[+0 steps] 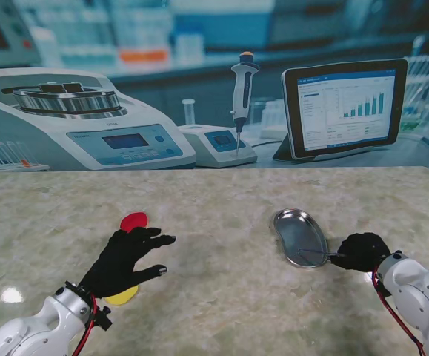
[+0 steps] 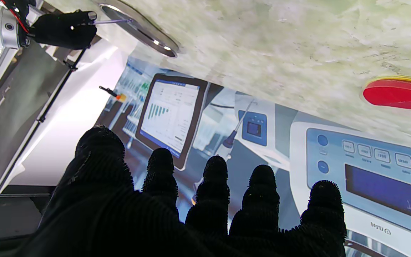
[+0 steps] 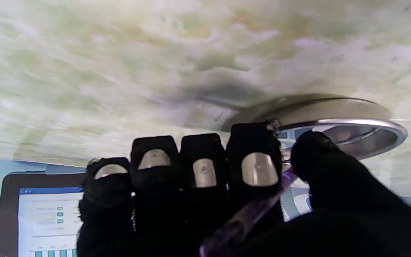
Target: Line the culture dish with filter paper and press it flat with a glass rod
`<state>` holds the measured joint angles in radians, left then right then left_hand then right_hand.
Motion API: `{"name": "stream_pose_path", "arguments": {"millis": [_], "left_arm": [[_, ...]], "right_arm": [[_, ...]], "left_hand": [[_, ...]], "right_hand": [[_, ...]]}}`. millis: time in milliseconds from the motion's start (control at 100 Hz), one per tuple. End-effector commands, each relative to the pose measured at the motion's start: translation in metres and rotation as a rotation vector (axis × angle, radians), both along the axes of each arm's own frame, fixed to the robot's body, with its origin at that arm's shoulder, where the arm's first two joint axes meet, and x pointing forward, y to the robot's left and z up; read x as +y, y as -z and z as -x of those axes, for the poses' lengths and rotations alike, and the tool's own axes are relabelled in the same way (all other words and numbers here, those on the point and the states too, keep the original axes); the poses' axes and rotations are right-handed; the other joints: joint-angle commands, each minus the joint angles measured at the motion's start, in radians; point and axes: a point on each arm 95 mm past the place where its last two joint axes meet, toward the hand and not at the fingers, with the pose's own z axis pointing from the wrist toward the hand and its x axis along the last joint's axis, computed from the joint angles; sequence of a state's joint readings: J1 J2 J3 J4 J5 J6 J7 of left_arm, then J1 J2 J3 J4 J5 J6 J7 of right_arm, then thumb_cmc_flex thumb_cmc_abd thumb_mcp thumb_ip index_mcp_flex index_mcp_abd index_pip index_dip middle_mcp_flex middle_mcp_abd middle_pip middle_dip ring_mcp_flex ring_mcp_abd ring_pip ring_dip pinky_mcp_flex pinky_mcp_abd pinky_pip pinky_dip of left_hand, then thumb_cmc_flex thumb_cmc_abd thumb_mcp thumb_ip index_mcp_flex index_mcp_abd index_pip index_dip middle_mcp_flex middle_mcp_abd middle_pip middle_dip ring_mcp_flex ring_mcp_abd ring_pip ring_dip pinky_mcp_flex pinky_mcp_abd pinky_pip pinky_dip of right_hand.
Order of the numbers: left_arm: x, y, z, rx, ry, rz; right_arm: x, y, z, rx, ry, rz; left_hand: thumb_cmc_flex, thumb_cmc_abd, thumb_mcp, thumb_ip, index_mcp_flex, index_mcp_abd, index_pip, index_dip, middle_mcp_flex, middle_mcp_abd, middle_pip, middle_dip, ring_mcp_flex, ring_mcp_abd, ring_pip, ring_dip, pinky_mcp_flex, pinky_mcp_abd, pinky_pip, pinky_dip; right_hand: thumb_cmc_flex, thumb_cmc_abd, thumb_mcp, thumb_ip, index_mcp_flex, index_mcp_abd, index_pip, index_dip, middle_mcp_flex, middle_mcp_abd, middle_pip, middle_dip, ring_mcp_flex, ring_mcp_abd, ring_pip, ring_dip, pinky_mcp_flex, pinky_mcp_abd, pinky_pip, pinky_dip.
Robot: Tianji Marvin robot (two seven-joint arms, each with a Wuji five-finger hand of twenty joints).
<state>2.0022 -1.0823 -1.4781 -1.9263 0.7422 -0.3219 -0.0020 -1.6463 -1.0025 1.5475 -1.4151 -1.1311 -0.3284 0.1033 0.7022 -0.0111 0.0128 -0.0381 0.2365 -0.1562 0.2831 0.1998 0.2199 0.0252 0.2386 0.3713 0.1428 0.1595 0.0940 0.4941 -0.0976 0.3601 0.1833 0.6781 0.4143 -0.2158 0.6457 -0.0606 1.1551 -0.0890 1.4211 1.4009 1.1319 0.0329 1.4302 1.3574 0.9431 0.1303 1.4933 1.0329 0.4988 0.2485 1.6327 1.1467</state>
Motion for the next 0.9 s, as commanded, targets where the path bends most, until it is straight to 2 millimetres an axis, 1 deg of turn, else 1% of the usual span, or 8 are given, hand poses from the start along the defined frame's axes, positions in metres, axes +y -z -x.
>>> {"name": "stream_pose_path", "arguments": {"millis": [0, 130, 410, 560, 690, 780, 840, 890], "left_arm": [[-0.0002, 0.0016, 0.0017, 0.004, -0.001, -0.001], [-0.0003, 0.0021, 0.0010, 0.006, -0.002, 0.000], [0.0011, 0.0019, -0.0007, 0.002, -0.008, 0.002], [0.0024, 0.0017, -0.0012, -0.001, -0.012, 0.003], [0.0031, 0.0018, -0.0015, -0.002, -0.014, 0.004], [0.0033, 0.0020, -0.0017, 0.000, -0.015, 0.005], [0.0034, 0.0021, -0.0018, 0.000, -0.016, 0.006], [0.0035, 0.0020, -0.0019, 0.001, -0.016, 0.006]], "right_arm": [[-0.0008, 0.0061, 0.0024, 0.015, -0.008, 0.010], [-0.0004, 0.0092, 0.0008, 0.017, -0.017, 0.025], [0.0026, 0.0128, -0.0043, 0.019, -0.040, 0.043], [0.0037, 0.0138, -0.0061, 0.023, -0.045, 0.050], [0.0042, 0.0129, -0.0057, 0.027, -0.049, 0.064], [0.0048, 0.0120, -0.0050, 0.031, -0.048, 0.071], [0.0048, 0.0116, -0.0047, 0.029, -0.048, 0.076], [0.0045, 0.0112, -0.0048, 0.027, -0.048, 0.080]], "left_hand": [[-0.007, 0.039, -0.022, 0.037, -0.015, -0.028, -0.006, -0.005, -0.026, -0.035, -0.008, -0.015, -0.032, -0.035, -0.016, -0.016, -0.016, -0.029, -0.047, -0.033], [-0.007, 0.039, -0.022, 0.037, -0.016, -0.028, -0.005, -0.005, -0.027, -0.035, -0.008, -0.015, -0.033, -0.035, -0.016, -0.016, -0.016, -0.029, -0.045, -0.032], [-0.006, 0.038, -0.022, 0.037, -0.015, -0.029, -0.002, -0.004, -0.026, -0.035, -0.007, -0.014, -0.032, -0.034, -0.016, -0.016, -0.017, -0.029, -0.044, -0.032], [-0.006, 0.038, -0.021, 0.037, -0.015, -0.030, -0.002, -0.003, -0.027, -0.034, -0.007, -0.014, -0.032, -0.034, -0.016, -0.016, -0.017, -0.029, -0.044, -0.031], [-0.006, 0.038, -0.021, 0.037, -0.015, -0.029, -0.001, -0.003, -0.027, -0.034, -0.007, -0.014, -0.032, -0.034, -0.016, -0.016, -0.017, -0.029, -0.043, -0.031], [-0.006, 0.038, -0.022, 0.037, -0.015, -0.028, 0.000, -0.003, -0.026, -0.035, -0.007, -0.014, -0.032, -0.035, -0.015, -0.016, -0.017, -0.029, -0.043, -0.031], [-0.007, 0.039, -0.022, 0.037, -0.016, -0.028, 0.000, -0.003, -0.027, -0.035, -0.007, -0.014, -0.032, -0.035, -0.016, -0.016, -0.017, -0.029, -0.043, -0.030], [-0.007, 0.039, -0.022, 0.037, -0.015, -0.028, 0.000, -0.003, -0.026, -0.036, -0.007, -0.014, -0.032, -0.035, -0.016, -0.016, -0.017, -0.030, -0.043, -0.030]], "right_hand": [[-0.026, 0.040, 0.010, 0.005, -0.006, -0.024, 0.055, -0.002, -0.009, -0.024, 0.035, 0.003, 0.010, -0.016, 0.029, -0.003, 0.002, -0.014, 0.072, -0.007], [-0.048, 0.019, 0.025, 0.007, -0.034, -0.049, 0.040, -0.012, -0.024, -0.041, 0.016, -0.010, 0.001, -0.026, 0.019, -0.012, 0.005, -0.028, 0.069, -0.022], [-0.059, -0.019, 0.054, 0.004, -0.079, -0.080, -0.022, -0.043, -0.051, -0.043, -0.038, -0.052, -0.025, -0.022, -0.012, -0.036, -0.002, -0.041, 0.058, -0.049], [-0.059, -0.036, 0.065, -0.001, -0.128, -0.112, -0.102, -0.073, -0.075, -0.035, -0.119, -0.114, -0.053, -0.008, -0.046, -0.074, -0.012, -0.041, 0.046, -0.074], [-0.055, -0.048, 0.077, -0.005, -0.205, -0.137, -0.229, -0.138, -0.109, -0.034, -0.225, -0.206, -0.078, -0.001, -0.112, -0.120, -0.024, -0.047, 0.034, -0.097], [-0.031, -0.086, 0.082, -0.053, -0.268, -0.140, -0.299, -0.243, -0.136, -0.023, -0.282, -0.273, -0.091, 0.002, -0.147, -0.143, -0.027, -0.053, 0.032, -0.111], [-0.023, -0.109, 0.083, -0.070, -0.304, -0.140, -0.332, -0.282, -0.154, -0.019, -0.312, -0.301, -0.099, -0.001, -0.163, -0.152, -0.027, -0.058, 0.031, -0.115], [-0.024, -0.115, 0.085, -0.074, -0.316, -0.139, -0.341, -0.297, -0.157, -0.032, -0.320, -0.312, -0.102, -0.003, -0.169, -0.155, -0.024, -0.063, 0.031, -0.118]]}}
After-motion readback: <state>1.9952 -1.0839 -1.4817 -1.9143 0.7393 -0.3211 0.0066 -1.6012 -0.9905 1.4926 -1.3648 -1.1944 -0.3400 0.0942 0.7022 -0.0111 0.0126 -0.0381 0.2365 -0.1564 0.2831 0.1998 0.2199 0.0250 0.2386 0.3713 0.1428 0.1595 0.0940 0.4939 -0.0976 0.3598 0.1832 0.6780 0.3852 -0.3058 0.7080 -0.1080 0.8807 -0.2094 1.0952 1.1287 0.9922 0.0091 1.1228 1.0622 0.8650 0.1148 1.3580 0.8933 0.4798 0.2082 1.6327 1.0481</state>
